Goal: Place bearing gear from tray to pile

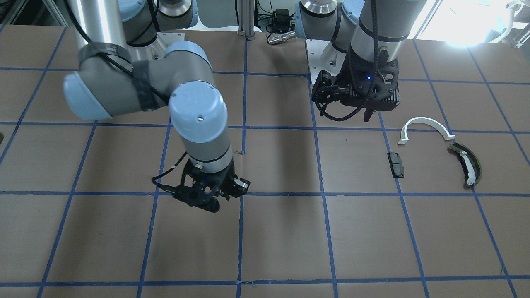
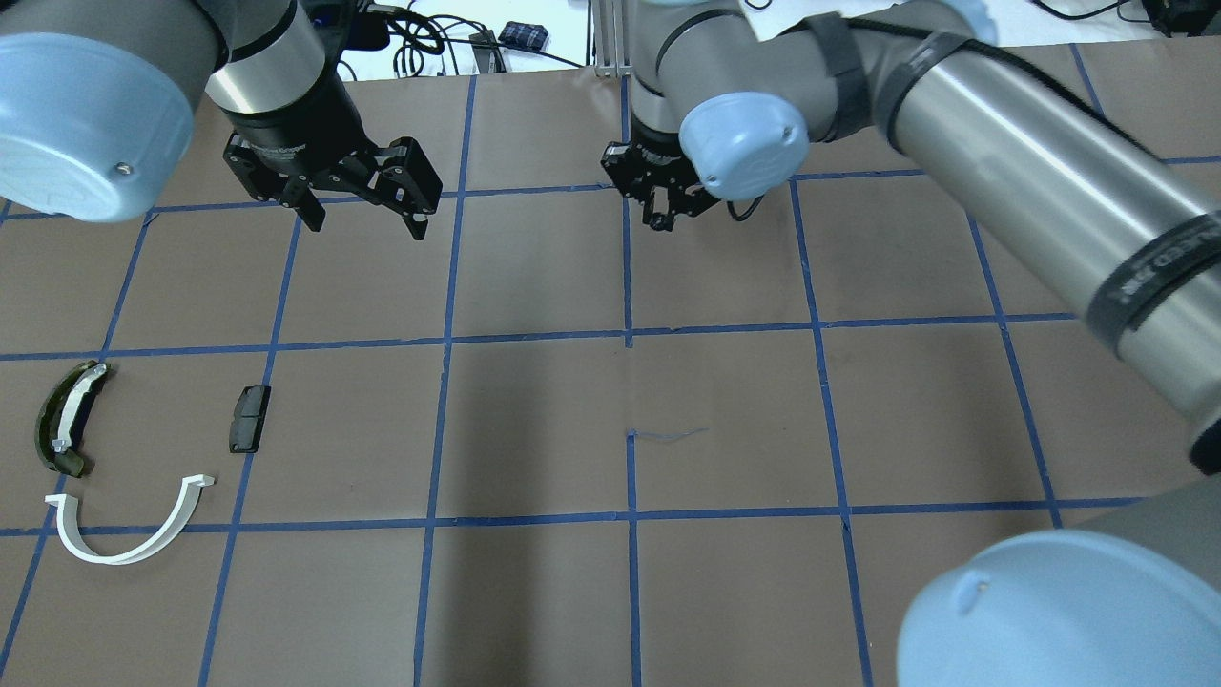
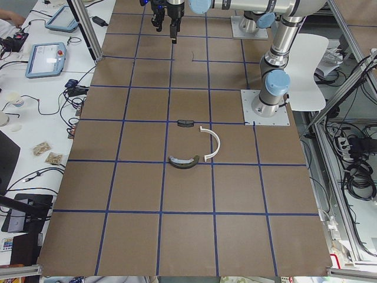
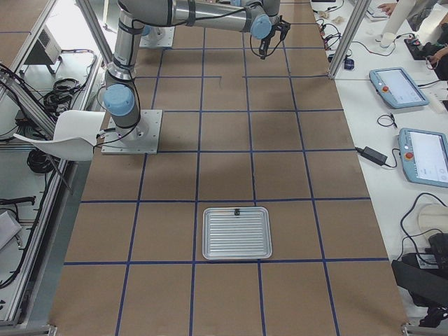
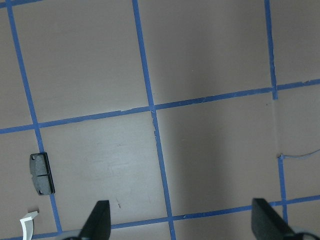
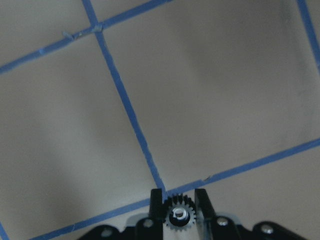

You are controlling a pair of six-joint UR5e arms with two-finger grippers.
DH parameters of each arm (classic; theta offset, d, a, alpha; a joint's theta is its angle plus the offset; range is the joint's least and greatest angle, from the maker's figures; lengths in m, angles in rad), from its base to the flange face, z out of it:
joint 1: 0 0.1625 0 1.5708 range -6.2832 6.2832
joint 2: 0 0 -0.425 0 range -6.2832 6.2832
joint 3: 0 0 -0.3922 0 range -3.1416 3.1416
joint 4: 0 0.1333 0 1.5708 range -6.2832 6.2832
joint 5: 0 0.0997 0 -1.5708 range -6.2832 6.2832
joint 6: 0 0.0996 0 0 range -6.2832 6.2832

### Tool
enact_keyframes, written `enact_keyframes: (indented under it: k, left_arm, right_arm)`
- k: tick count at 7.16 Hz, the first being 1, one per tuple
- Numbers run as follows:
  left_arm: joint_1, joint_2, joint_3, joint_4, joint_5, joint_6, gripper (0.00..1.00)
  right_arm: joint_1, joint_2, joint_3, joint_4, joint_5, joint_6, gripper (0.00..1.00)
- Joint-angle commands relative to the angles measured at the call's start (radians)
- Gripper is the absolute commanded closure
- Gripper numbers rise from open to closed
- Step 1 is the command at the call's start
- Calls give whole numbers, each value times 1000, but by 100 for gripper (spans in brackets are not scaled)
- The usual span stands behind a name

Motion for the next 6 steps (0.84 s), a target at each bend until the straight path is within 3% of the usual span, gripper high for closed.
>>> enact_keyframes:
  k: [1, 2, 3, 4, 5, 6]
  left_arm:
    - [-1, 2, 0, 1, 0, 0, 0]
    - [0, 2, 0, 0, -1, 0, 0]
    - [-3, 2, 0, 0, -1, 0, 0]
    - [-3, 3, 3, 1, -3, 0, 0]
    - [-3, 5, 0, 0, -5, 0, 0]
    - [-3, 3, -2, 0, -5, 0, 0]
  right_arm:
    - [41, 38, 145, -128, 4, 13, 83]
    - [41, 37, 197, -245, 12, 18, 79]
    - [41, 35, 204, -247, 16, 20, 50]
    - [40, 29, 201, -243, 13, 14, 1]
    - [24, 5, 196, -205, 13, -17, 0]
    - [-11, -59, 190, -121, 0, -166, 0]
